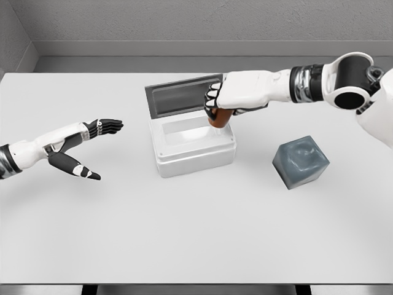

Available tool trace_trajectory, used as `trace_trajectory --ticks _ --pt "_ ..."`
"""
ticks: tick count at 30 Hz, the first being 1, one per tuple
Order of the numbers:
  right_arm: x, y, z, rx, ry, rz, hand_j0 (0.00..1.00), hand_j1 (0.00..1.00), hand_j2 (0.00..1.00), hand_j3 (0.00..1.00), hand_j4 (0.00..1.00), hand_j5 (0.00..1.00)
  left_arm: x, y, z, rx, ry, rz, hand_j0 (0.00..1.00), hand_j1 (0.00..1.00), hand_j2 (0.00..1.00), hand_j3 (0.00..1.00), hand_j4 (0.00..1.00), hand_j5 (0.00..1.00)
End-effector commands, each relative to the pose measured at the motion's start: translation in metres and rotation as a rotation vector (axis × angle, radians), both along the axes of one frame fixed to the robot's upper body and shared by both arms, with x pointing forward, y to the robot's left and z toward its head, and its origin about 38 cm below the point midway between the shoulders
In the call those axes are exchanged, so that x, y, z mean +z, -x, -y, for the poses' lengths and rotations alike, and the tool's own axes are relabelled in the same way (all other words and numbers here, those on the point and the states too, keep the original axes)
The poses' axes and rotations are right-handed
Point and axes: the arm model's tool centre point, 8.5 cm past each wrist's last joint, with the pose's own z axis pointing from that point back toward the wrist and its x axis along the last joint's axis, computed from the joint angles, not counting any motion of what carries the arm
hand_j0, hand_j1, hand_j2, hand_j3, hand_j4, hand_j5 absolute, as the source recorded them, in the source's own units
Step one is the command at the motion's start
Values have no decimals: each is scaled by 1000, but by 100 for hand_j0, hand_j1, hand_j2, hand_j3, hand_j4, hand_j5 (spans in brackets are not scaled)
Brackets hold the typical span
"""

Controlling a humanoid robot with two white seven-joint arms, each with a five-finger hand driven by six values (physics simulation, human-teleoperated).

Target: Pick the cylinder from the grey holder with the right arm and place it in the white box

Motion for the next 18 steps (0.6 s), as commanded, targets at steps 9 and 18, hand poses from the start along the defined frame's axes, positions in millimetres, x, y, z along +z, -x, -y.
trace_trajectory --ticks 9,18 --pt "-9 -4 3 -19 12 -26 26 26 26 26 26 26 1 0 1 2 9 -1 100 100 100 100 100 100" --pt "-11 -8 5 -32 42 -3 50 50 50 50 50 50 0 0 1 1 7 -4 100 100 100 100 100 100"
